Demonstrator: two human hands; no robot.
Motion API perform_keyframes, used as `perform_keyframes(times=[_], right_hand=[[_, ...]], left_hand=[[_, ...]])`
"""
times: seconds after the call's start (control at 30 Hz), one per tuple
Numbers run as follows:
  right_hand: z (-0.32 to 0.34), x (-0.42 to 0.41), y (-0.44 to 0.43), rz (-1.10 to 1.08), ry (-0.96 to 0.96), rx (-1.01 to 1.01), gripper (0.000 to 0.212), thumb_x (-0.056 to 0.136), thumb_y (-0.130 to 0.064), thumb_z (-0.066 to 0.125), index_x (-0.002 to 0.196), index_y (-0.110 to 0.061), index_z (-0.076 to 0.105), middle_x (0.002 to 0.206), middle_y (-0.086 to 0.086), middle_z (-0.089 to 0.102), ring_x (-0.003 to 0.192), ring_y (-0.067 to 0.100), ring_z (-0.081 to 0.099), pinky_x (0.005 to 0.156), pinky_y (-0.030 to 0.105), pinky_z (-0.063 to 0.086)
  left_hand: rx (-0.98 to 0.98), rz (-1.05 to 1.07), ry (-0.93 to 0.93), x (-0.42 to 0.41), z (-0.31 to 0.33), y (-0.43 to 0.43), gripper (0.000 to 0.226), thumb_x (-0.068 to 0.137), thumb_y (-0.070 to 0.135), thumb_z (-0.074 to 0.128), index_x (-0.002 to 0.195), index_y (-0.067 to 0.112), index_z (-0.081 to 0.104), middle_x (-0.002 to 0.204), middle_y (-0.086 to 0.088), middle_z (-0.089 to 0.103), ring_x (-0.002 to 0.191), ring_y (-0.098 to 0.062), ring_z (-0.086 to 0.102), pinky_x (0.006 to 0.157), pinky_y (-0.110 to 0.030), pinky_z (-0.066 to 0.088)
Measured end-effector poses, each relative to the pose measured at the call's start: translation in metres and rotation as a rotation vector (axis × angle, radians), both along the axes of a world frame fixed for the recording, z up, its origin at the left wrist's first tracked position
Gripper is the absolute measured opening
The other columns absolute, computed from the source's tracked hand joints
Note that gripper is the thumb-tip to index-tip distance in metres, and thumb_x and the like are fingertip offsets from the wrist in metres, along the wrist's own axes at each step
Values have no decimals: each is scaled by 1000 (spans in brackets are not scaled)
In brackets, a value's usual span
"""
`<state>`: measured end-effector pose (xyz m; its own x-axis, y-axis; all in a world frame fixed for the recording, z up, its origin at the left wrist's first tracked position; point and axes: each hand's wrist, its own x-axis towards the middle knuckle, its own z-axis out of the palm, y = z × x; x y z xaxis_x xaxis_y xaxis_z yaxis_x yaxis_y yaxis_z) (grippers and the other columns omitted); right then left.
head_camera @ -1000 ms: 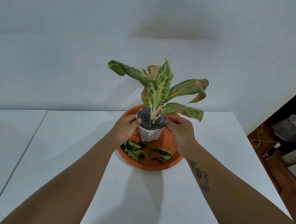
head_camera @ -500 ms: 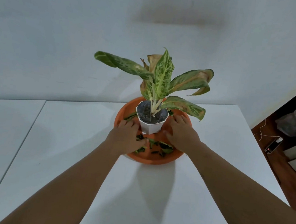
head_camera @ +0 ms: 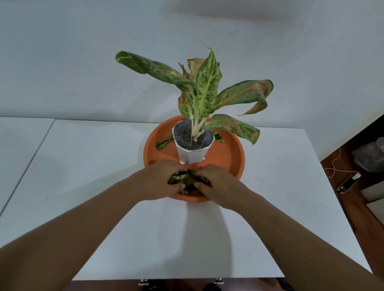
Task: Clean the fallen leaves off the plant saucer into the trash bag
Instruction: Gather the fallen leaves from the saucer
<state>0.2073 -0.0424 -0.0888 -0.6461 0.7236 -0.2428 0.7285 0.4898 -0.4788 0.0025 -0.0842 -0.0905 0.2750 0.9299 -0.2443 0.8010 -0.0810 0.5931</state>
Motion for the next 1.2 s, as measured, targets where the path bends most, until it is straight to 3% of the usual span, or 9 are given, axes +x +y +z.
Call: perform_keyframes(times=[0.07, 0.13, 0.23, 0.37, 0.5, 0.63, 0.8, 1.0, 1.2], right_hand=[[3, 1, 3, -46, 42, 25, 42, 89, -31, 60, 130, -23, 56, 128, 4, 58, 119, 24, 50, 101, 37, 43], [5, 2, 7, -95, -45, -5, 58, 86, -40, 62, 141, -31, 44, 143, 1, 44, 131, 27, 37, 108, 42, 36], [5, 1, 9, -63, -209, 0, 72, 82, -50, 63, 146, -37, 32, 150, 1, 34, 135, 32, 28, 111, 45, 31], [-2, -5, 6, -25, -195, -5, 61, 84, -42, 62, 141, -35, 41, 143, 1, 41, 125, 32, 38, 107, 42, 35], [-1, -6, 5, -49, -156, -27, 59, 82, -35, 66, 137, -34, 46, 132, 3, 49, 121, 30, 43, 103, 42, 37], [6, -4, 3, -130, -218, 41, 65, 85, -35, 65, 143, -39, 36, 131, 9, 44, 119, 33, 42, 100, 39, 38], [8, -15, -3, -190, -150, -45, 49, 89, -19, 61, 136, -27, 50, 121, 10, 44, 100, 27, 54, 86, 32, 50], [5, -25, -8, -279, -106, -44, 28, 92, -8, 54, 116, -16, 66, 120, 12, 56, 103, 27, 57, 80, 23, 43], [5, -19, -8, -592, 128, -112, 23, 91, -7, 55, 105, -14, 72, 101, -2, 62, 89, 13, 54, 61, 6, 35]], left_hand=[[30, 27, 96, -7, -4, 7, 54, 78, 44, 66, 129, 30, 58, 124, 7, 62, 116, -16, 55, 97, -37, 49], [13, 12, 269, -10, -4, 11, 72, 72, 62, 59, 137, 35, 49, 137, 9, 53, 130, -21, 44, 106, -45, 43], [-38, 5, 309, -6, 1, 15, 77, 76, 59, 68, 144, 30, 44, 144, 5, 46, 136, -25, 36, 112, -43, 35], [3, -4, 256, 1, 1, 17, 69, 75, 46, 78, 137, 28, 54, 138, 2, 48, 129, -25, 43, 109, -42, 40], [43, -44, 220, 3, 2, 17, 48, 80, 30, 79, 125, 20, 66, 128, 0, 60, 115, -19, 56, 96, -29, 48], [108, -45, 251, 1, 8, 20, 50, 72, 38, 77, 119, 27, 64, 120, 4, 61, 109, -19, 58, 90, -35, 52], [72, -66, 237, -7, -1, 24, 42, 76, 30, 78, 115, 26, 66, 125, 5, 59, 107, -16, 62, 88, -32, 57], [80, -43, 170, -5, -4, 25, 29, 86, 10, 71, 115, 16, 72, 116, -1, 68, 103, -18, 65, 81, -22, 49], [105, 98, 8, -6, -7, 29, 25, 91, 2, 62, 108, 14, 75, 109, 1, 69, 94, -15, 61, 73, -17, 42]])
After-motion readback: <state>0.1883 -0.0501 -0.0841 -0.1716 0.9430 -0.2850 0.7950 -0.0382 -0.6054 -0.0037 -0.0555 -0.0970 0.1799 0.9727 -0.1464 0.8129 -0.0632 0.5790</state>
